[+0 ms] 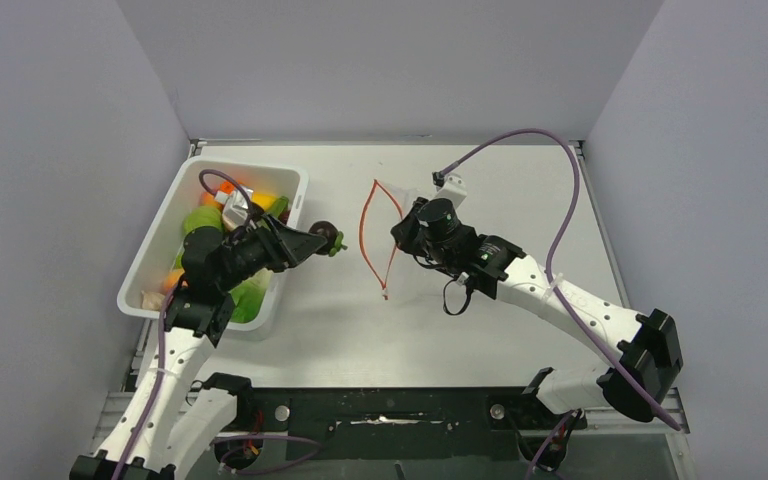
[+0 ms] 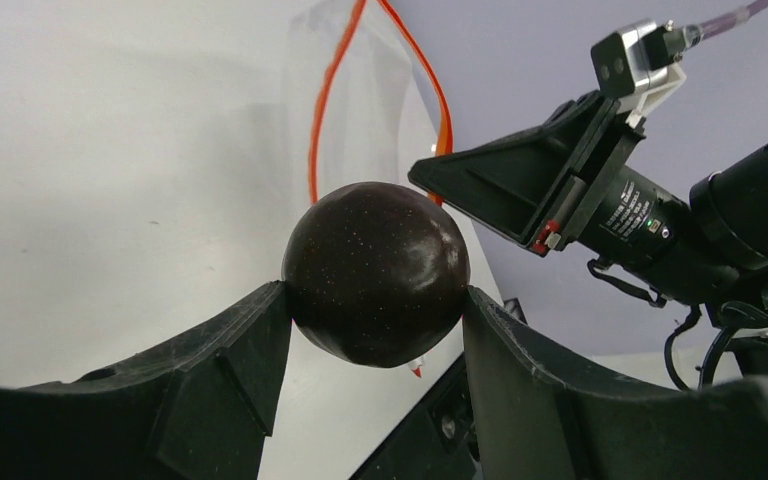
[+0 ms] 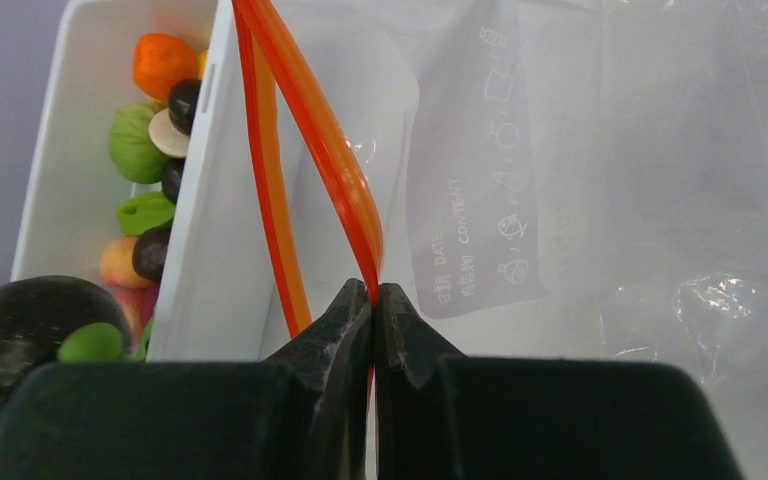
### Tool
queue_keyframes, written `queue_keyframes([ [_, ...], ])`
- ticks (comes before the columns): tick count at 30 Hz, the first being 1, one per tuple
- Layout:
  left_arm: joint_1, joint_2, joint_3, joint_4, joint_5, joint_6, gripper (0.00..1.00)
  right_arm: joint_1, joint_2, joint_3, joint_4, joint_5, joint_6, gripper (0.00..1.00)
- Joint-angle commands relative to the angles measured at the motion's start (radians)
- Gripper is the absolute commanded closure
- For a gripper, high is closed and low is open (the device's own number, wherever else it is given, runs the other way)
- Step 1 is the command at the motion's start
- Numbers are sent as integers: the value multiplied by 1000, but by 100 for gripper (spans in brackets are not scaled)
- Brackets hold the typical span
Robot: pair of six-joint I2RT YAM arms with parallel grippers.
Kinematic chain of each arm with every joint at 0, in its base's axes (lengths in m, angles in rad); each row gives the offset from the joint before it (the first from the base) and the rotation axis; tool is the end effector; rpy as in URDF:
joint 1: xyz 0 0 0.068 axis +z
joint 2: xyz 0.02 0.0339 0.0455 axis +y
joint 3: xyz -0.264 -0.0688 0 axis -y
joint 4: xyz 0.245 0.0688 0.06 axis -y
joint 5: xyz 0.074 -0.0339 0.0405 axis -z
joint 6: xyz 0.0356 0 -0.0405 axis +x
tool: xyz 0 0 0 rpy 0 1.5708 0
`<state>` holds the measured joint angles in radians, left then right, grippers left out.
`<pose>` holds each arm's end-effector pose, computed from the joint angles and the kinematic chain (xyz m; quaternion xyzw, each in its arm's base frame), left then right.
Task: Place the food in the zip-top bag and seal the zipper
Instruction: Place the fake vegetable in the zipper food storage bag.
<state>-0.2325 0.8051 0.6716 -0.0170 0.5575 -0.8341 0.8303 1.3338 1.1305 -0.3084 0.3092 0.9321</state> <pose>0.1814 -0.0623 0.3150 -0.0447 0.7494 -0.4983 0.4337 0.2132 0.2172 0.3266 0.1211 0.8477 0.3005 0.4201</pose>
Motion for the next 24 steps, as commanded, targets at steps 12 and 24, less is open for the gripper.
queue_keyframes([
  [12, -269, 185, 70, 94, -258, 23, 68, 47, -50, -32, 196, -96, -9, 100],
  [24, -274, 201, 92, 8, -325, 49, 47, 52, -63, -55, 207, -108, -16, 100],
])
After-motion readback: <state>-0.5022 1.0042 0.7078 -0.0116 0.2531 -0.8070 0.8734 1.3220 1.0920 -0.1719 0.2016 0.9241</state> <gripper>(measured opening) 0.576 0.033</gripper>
